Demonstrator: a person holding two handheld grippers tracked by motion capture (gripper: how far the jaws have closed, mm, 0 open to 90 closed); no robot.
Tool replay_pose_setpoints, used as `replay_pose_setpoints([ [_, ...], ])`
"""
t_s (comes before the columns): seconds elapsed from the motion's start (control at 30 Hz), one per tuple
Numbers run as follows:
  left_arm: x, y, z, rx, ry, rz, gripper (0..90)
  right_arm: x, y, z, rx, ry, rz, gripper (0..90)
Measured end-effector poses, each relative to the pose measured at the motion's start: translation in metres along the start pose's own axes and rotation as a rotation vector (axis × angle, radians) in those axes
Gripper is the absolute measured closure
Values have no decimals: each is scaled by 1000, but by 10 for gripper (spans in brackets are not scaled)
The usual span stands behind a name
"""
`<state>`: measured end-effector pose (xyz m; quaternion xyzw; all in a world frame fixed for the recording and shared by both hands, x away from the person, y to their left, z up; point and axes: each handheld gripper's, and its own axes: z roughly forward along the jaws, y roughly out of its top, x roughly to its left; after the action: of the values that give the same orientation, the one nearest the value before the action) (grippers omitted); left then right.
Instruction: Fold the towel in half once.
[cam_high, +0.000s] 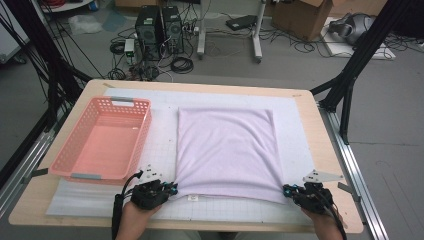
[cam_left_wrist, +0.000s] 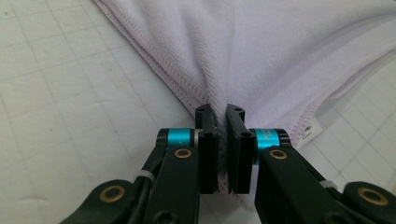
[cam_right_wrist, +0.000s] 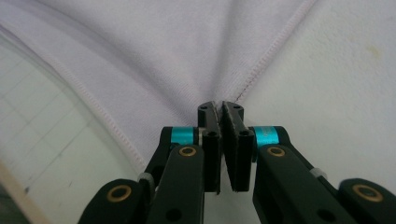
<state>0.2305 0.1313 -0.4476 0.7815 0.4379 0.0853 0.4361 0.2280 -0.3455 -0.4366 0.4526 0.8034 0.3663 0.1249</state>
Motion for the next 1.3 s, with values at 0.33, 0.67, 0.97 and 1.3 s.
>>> replay_pose_setpoints([
  [0.33, -4, -6, -9, -13, -43, -14, 505, -1, -7, -15, 23, 36, 28, 617],
  [0.67, 38, 54, 32, -116, 50, -65, 504, -27, 5, -4, -110, -54, 31, 561],
  [0.97, 63, 81, 75, -86, 152, -107, 466, -32, 16, 9, -128, -64, 9, 584],
  [1.3, 66, 97, 93, -93, 324, -75, 847, -37, 42, 33, -178, -58, 19, 633],
])
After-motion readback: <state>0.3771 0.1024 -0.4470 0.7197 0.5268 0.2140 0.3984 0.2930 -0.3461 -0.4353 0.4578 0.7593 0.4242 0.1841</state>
